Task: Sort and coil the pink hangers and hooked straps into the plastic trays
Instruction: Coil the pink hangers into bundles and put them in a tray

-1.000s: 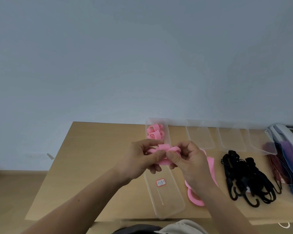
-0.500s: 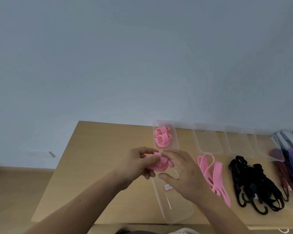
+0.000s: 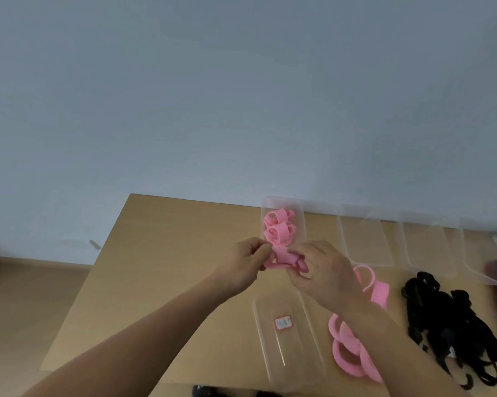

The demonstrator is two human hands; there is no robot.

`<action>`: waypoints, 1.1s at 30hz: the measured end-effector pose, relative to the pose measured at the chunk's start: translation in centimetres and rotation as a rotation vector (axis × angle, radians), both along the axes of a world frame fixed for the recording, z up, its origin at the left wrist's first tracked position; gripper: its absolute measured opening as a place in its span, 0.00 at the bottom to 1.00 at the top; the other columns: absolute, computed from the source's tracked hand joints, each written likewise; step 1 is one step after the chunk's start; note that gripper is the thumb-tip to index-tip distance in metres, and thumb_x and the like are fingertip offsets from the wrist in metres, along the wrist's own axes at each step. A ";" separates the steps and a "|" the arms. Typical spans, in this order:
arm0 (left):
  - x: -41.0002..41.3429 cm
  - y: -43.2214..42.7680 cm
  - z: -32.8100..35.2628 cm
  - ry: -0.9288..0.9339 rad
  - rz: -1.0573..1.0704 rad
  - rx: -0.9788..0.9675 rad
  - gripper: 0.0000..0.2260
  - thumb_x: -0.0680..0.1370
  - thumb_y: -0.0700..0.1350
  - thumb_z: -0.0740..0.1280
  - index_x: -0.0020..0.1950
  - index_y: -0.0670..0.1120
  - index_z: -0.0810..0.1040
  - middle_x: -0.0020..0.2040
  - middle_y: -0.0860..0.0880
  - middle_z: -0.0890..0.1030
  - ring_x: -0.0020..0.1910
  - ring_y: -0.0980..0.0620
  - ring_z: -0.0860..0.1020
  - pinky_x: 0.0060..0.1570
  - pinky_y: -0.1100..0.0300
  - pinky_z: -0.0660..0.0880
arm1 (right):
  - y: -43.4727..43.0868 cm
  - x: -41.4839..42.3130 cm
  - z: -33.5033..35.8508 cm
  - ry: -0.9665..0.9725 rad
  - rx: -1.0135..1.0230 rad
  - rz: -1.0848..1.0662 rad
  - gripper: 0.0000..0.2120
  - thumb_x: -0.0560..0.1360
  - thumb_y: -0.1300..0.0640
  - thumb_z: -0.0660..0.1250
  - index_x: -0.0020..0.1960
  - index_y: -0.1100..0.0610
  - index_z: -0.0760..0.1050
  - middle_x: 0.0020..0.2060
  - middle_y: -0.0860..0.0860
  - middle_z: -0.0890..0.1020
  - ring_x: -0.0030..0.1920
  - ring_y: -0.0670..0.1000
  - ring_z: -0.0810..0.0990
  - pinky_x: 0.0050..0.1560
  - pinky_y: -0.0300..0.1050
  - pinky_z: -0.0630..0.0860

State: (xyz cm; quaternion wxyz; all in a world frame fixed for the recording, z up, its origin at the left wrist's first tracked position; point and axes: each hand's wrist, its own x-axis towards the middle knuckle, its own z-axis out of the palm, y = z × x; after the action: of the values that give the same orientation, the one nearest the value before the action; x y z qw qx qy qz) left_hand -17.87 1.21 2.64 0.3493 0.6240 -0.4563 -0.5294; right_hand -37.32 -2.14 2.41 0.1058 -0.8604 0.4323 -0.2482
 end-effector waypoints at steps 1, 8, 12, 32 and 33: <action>-0.2 -0.7 -0.3 -0.094 0.012 -0.022 0.11 0.82 0.47 0.60 0.53 0.45 0.81 0.47 0.44 0.83 0.42 0.52 0.78 0.42 0.54 0.75 | -0.8 -0.2 -0.2 0.004 0.019 0.000 0.16 0.63 0.59 0.78 0.51 0.54 0.82 0.41 0.48 0.82 0.42 0.51 0.80 0.41 0.43 0.78; -0.5 -7.2 -2.7 -0.716 -0.177 -0.162 0.13 0.80 0.43 0.64 0.62 0.46 0.81 0.58 0.48 0.82 0.58 0.47 0.76 0.55 0.60 0.68 | -7.3 -2.1 -2.1 0.117 0.251 0.069 0.15 0.67 0.51 0.77 0.52 0.50 0.82 0.39 0.48 0.80 0.40 0.52 0.77 0.40 0.46 0.76; -0.6 -12.0 -3.4 -0.892 -0.263 -0.107 0.15 0.77 0.51 0.68 0.63 0.52 0.80 0.57 0.53 0.82 0.58 0.49 0.75 0.55 0.57 0.72 | -9.9 -1.6 -2.6 0.192 0.266 0.147 0.13 0.69 0.49 0.76 0.51 0.50 0.82 0.39 0.50 0.81 0.37 0.51 0.75 0.37 0.44 0.74; -1.8 -14.6 -5.2 -0.997 -0.440 -0.128 0.15 0.76 0.50 0.67 0.62 0.54 0.80 0.53 0.52 0.81 0.56 0.47 0.70 0.48 0.57 0.65 | -12.1 1.0 -6.3 0.459 0.222 0.296 0.16 0.77 0.44 0.60 0.58 0.49 0.78 0.62 0.46 0.79 0.63 0.52 0.73 0.52 0.46 0.74; -1.8 -14.5 -5.3 -0.976 -0.428 -0.129 0.15 0.76 0.50 0.67 0.63 0.53 0.80 0.54 0.51 0.81 0.56 0.46 0.70 0.48 0.57 0.65 | -11.9 1.0 -6.4 0.453 0.203 0.291 0.17 0.77 0.43 0.57 0.57 0.51 0.78 0.59 0.48 0.79 0.62 0.53 0.73 0.51 0.47 0.74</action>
State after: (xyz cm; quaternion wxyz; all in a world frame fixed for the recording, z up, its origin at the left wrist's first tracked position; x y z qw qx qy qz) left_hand -19.62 -13.29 -2.65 0.0182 0.6679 -0.7144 -0.2080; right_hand -36.31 -14.01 -3.96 0.1265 -0.9320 0.3394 0.0127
